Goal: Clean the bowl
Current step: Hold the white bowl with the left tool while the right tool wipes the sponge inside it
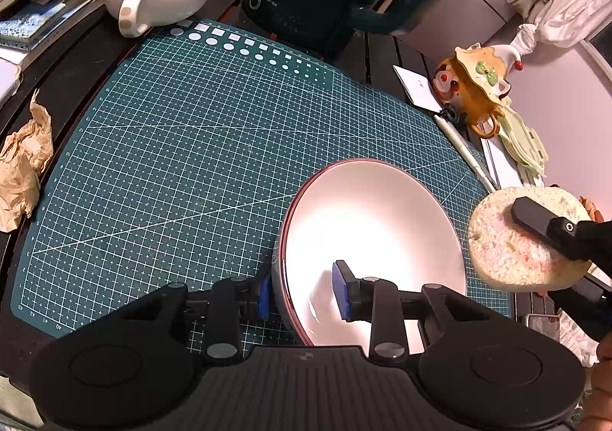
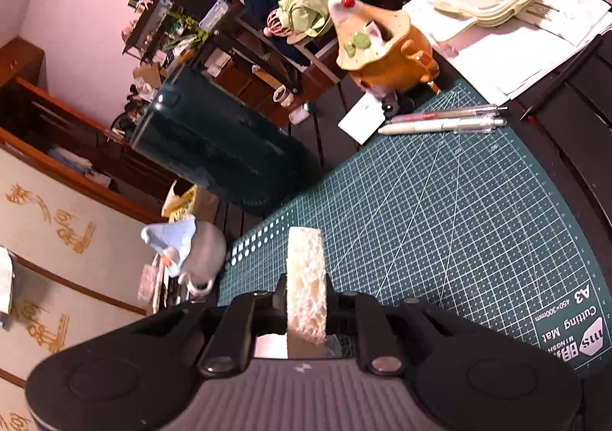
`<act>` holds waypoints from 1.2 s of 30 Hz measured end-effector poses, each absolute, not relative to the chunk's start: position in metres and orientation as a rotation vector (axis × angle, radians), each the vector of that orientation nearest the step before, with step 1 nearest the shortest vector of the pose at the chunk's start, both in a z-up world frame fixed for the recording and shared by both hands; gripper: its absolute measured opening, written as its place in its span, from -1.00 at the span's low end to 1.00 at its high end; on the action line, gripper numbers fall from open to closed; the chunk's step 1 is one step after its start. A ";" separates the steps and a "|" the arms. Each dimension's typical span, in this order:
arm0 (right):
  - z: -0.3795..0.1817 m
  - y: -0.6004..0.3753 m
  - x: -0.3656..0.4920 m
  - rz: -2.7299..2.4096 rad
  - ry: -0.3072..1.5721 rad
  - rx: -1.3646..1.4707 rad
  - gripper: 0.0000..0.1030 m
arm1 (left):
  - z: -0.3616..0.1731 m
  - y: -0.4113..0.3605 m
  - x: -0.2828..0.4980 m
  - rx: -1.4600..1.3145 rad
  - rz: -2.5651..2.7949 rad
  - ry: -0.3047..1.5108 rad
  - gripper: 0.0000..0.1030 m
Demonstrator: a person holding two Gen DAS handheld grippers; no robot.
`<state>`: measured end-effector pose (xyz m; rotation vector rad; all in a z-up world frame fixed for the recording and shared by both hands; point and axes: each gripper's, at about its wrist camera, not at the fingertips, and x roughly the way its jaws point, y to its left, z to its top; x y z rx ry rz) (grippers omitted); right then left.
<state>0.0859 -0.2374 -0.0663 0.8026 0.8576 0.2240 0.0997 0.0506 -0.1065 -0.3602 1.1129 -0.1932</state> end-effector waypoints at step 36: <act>-0.057 -0.170 0.081 0.398 0.943 0.502 -0.43 | -0.108 0.056 0.100 -0.409 -0.190 1.122 -0.39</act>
